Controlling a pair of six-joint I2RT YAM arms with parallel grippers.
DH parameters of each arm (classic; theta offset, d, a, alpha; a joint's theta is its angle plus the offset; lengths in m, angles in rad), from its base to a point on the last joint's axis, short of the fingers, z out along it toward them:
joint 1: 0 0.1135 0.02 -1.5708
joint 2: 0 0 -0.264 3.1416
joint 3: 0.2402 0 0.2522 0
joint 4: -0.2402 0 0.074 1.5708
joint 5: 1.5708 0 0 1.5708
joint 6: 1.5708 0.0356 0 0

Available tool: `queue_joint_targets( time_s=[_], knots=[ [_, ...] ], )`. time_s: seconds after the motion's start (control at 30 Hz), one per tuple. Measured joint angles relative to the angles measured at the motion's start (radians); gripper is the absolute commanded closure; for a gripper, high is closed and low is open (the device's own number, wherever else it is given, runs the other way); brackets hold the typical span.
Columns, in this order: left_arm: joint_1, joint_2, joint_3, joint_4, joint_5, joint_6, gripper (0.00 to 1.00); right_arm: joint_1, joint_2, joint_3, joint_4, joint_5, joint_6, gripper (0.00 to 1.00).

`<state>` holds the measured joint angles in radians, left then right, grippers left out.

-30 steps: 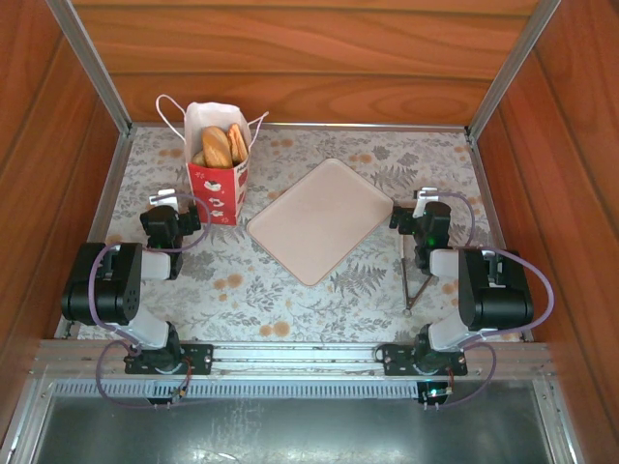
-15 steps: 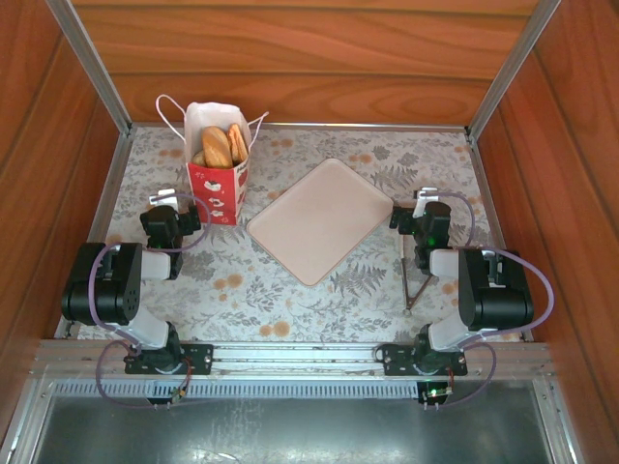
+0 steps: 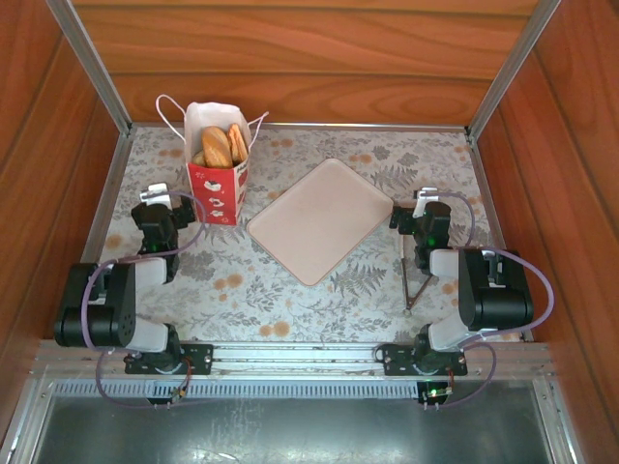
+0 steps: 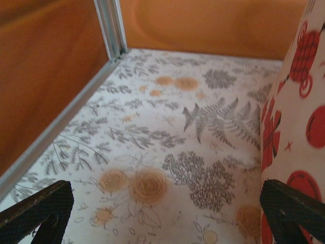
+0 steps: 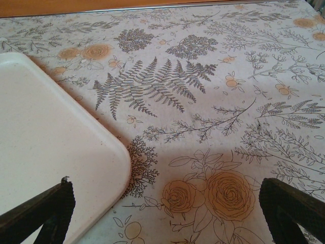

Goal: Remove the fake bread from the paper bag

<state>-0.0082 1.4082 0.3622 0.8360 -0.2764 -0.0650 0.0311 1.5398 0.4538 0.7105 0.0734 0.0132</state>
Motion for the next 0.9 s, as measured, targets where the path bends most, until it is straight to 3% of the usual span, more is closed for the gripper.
queue_joint_targets(
  time_s=[0.17, 0.47, 0.73, 0.9],
  knots=[
    [0.001, -0.078, -0.006, -0.029, -0.028, -0.008, 0.00, 0.000, -0.008, 0.012, -0.033, 0.004, 0.001, 0.00],
    [0.002, -0.332, -0.021, -0.167, -0.137, -0.025, 0.00, 0.000, -0.187, 0.139, -0.312, 0.051, 0.045, 0.00],
    [0.002, -0.497, 0.002, -0.321, -0.135, -0.069, 0.00, 0.000, -0.369, 0.289, -0.787, 0.171, 0.272, 0.00],
    [0.002, -0.536, 0.051, -0.415, -0.092, -0.155, 0.00, 0.000, -0.435, 0.331, -1.063, 0.153, 0.369, 0.00]
  ],
)
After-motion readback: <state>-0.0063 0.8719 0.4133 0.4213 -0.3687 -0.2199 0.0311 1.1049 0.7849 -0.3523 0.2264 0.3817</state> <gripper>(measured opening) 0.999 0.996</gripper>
